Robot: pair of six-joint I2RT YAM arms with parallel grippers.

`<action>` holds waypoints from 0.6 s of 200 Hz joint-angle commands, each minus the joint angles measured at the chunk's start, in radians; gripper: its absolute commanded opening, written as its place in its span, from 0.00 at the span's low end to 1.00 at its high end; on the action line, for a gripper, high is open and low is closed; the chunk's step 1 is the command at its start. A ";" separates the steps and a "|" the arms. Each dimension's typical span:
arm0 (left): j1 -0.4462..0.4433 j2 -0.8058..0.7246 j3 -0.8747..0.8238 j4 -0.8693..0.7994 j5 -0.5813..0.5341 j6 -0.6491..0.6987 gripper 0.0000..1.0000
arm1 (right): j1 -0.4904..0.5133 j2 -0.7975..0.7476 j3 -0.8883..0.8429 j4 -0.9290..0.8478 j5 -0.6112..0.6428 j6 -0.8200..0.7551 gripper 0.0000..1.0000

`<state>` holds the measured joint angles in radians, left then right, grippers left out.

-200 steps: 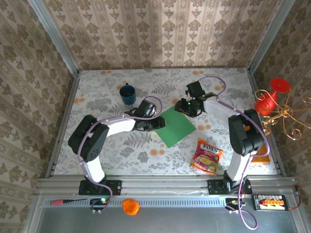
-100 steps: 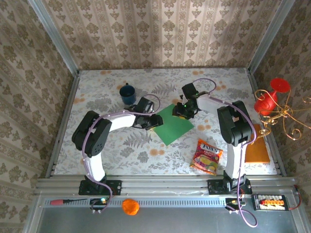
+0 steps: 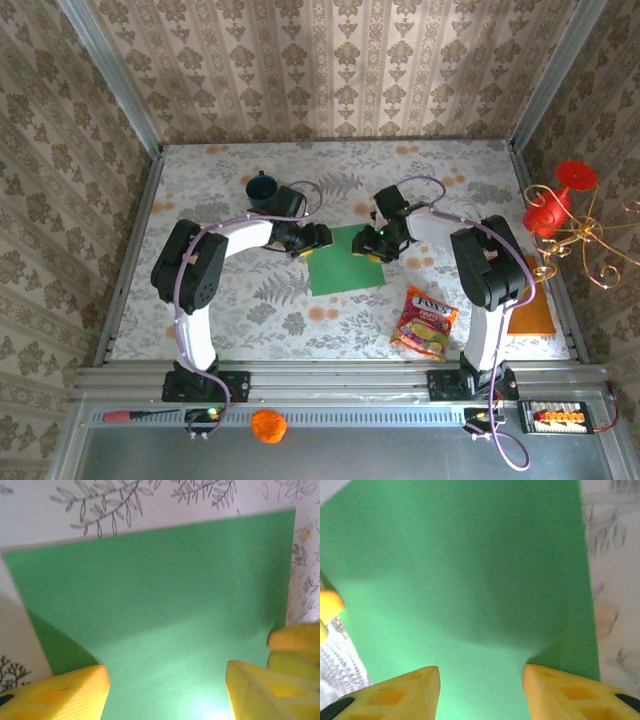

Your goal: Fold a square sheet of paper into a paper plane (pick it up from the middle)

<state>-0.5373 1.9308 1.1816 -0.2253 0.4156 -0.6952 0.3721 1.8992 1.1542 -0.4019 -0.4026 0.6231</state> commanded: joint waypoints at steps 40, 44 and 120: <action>0.034 0.046 0.029 -0.126 -0.093 0.045 0.73 | 0.037 -0.092 -0.207 0.192 -0.117 0.281 0.52; 0.033 0.044 0.033 -0.130 -0.093 0.050 0.74 | 0.036 -0.096 -0.207 0.203 -0.121 0.285 0.52; -0.090 -0.059 0.146 -0.300 -0.230 0.114 0.85 | -0.047 -0.400 -0.227 0.183 0.092 0.124 0.69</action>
<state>-0.5655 1.9266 1.2842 -0.4026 0.2943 -0.6212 0.3557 1.6104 0.9398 -0.1619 -0.4614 0.8623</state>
